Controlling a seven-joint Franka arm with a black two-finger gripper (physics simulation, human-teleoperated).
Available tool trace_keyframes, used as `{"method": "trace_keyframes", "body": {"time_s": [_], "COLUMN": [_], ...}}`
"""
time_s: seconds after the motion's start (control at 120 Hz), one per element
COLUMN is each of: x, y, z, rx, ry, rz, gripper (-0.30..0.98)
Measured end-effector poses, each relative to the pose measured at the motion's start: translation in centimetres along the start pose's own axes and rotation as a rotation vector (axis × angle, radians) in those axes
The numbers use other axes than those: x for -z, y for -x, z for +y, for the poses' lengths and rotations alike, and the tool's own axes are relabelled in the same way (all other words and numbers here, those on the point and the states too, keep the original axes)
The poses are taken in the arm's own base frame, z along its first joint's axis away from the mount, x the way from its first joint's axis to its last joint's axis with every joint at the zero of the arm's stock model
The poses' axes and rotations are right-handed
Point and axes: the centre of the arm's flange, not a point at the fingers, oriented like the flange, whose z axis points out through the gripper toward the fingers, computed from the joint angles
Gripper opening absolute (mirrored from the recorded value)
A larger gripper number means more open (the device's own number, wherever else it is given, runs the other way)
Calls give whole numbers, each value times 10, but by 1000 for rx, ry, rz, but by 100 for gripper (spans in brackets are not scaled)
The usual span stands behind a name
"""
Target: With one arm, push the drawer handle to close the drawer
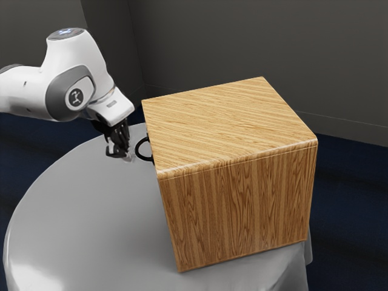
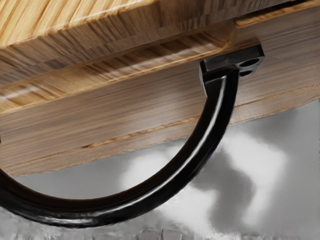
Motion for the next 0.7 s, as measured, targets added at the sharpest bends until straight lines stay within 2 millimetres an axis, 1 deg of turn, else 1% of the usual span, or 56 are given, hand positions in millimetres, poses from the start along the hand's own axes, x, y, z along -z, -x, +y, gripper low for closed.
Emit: {"method": "trace_keyframes", "body": {"time_s": [0.017,0.075,0.158,0.225,0.258,0.3,0.35,0.417,0.467,0.517,0.55,0.608,0.7], "x": [3,17,36,42,43,44,46,55,79,108,118,125,126], "y": [4,31,77,111,122,130,133,145,143,137,136,141,150], "z": [2,11,26,35,37,40,42,40,35,31,29,27,26], "rx": [9,71,191,277,307,330,346,383,387,385,390,409,435], "ry": [-5,-36,-61,-32,-14,3,19,34,15,-14,-17,-3,25], "rz": [-7,-46,-109,-125,-127,-131,-134,-122,-105,-91,-89,-92,-96], "gripper": [-10,-8,11,26,32,39,45,51,55,58,59,62,64]}}
